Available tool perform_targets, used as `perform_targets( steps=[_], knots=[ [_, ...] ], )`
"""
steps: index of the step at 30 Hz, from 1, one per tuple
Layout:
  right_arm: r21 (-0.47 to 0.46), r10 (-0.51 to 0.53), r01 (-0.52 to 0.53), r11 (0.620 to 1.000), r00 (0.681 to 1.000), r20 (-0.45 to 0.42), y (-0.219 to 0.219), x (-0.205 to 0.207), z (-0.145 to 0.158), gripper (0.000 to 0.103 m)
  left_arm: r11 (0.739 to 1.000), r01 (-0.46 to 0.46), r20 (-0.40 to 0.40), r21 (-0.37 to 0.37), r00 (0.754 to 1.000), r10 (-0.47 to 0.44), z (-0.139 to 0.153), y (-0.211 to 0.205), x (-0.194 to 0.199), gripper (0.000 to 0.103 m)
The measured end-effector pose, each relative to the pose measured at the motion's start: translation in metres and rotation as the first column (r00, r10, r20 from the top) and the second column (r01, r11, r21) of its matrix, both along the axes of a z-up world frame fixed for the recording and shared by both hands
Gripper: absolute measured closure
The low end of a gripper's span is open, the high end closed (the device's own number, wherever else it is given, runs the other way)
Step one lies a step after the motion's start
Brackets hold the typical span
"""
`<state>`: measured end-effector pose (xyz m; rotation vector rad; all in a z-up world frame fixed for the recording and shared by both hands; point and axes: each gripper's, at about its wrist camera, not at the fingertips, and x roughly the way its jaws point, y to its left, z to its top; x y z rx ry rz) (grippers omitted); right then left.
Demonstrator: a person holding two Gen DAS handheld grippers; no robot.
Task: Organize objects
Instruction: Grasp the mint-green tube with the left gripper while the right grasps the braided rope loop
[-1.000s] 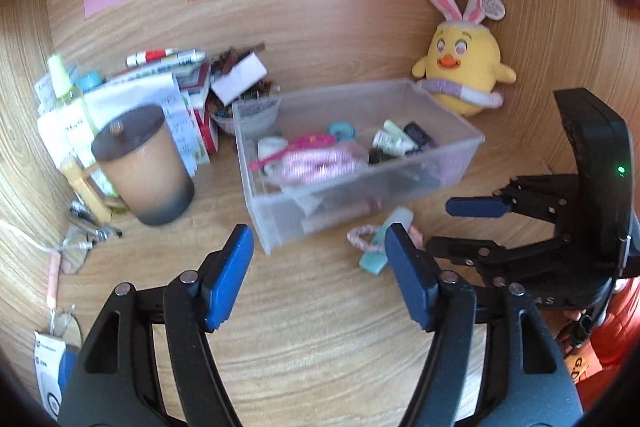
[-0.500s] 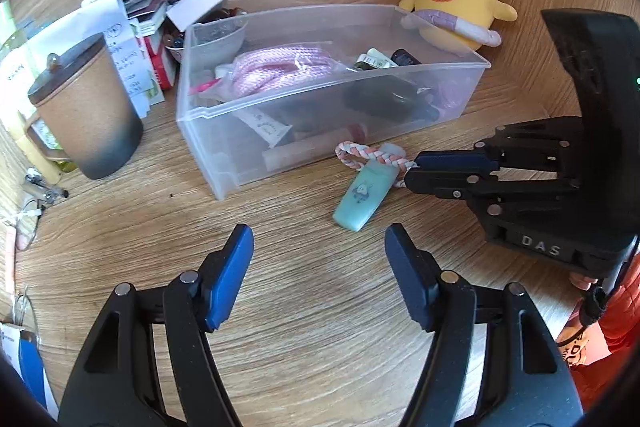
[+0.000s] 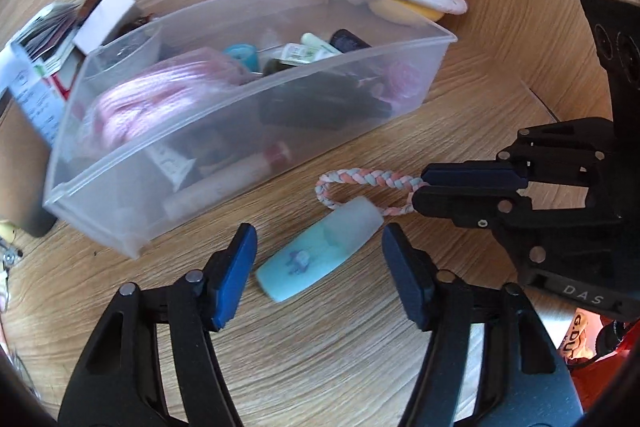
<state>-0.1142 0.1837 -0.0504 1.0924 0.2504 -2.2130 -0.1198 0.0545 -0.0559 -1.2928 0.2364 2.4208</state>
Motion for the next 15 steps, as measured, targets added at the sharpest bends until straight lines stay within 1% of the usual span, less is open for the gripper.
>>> perform_targets(
  steps=[1,2,8,11,12,15],
  knots=[
    [0.002,-0.009,0.009,1.0,1.0,0.001,0.002,0.0,-0.001,0.093,1.0,0.009,0.006,0.0,1.0,-0.009,-0.001,0.002,-0.001,0.051],
    [0.005,-0.017,0.017,1.0,1.0,0.001,0.005,-0.001,-0.002,0.093,1.0,0.015,0.019,0.003,1.0,-0.015,-0.003,0.004,-0.002,0.053],
    [0.001,-0.041,0.041,0.999,0.999,0.026,0.02,-0.005,-0.007,0.093,1.0,0.008,0.016,0.001,1.0,-0.008,-0.003,0.002,0.002,0.065],
    [0.006,-0.035,0.035,0.999,0.999,0.023,0.02,-0.005,-0.008,0.093,1.0,-0.012,0.003,-0.011,1.0,0.012,-0.003,-0.002,0.005,0.073],
    [0.009,-0.03,0.03,1.0,0.999,0.022,0.021,-0.004,-0.009,0.092,1.0,-0.021,-0.003,-0.018,1.0,0.021,-0.003,-0.002,0.006,0.078],
    [0.028,-0.011,0.011,1.0,1.0,0.018,0.013,-0.002,-0.011,0.087,0.999,-0.043,-0.015,-0.02,0.999,0.043,-0.003,-0.005,0.008,0.079]
  ],
)
